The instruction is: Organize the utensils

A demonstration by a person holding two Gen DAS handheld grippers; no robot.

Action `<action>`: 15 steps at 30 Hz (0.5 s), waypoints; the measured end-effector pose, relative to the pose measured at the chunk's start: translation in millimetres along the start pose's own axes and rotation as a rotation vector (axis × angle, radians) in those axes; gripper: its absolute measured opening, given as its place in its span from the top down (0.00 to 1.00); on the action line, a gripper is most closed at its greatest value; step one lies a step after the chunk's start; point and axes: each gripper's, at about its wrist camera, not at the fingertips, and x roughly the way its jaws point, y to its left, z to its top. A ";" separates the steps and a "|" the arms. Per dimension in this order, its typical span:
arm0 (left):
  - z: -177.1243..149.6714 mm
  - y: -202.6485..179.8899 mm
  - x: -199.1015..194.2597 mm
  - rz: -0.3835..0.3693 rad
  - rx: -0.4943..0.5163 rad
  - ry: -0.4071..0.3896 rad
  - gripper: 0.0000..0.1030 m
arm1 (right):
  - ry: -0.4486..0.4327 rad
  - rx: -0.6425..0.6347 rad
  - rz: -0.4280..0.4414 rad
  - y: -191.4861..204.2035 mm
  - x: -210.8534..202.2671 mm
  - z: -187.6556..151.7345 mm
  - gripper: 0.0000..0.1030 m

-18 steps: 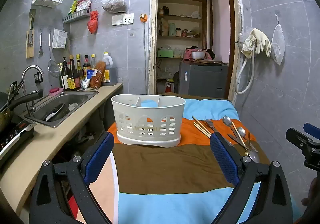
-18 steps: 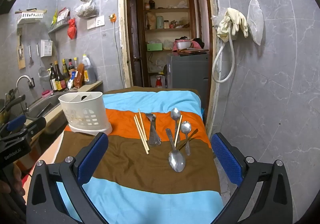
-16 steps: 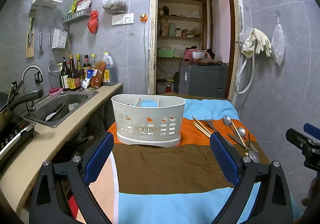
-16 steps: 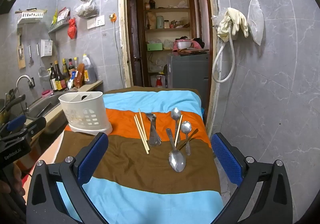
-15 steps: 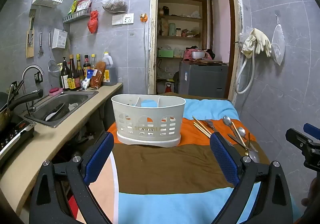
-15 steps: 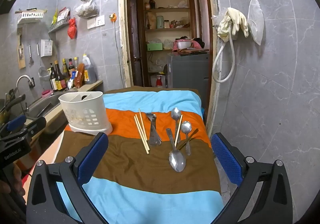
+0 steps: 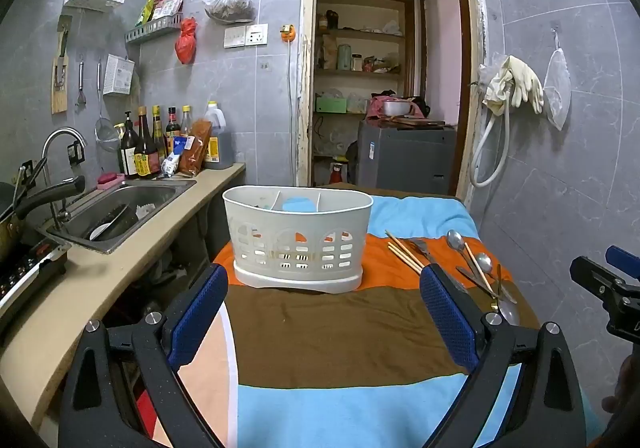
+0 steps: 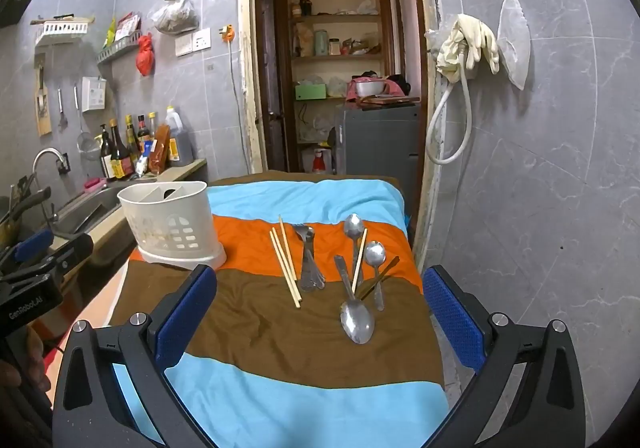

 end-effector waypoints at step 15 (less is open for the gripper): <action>0.0 -0.1 0.1 0.000 -0.002 0.004 0.09 | 0.002 -0.001 -0.001 1.2 0.9 1.2 0.00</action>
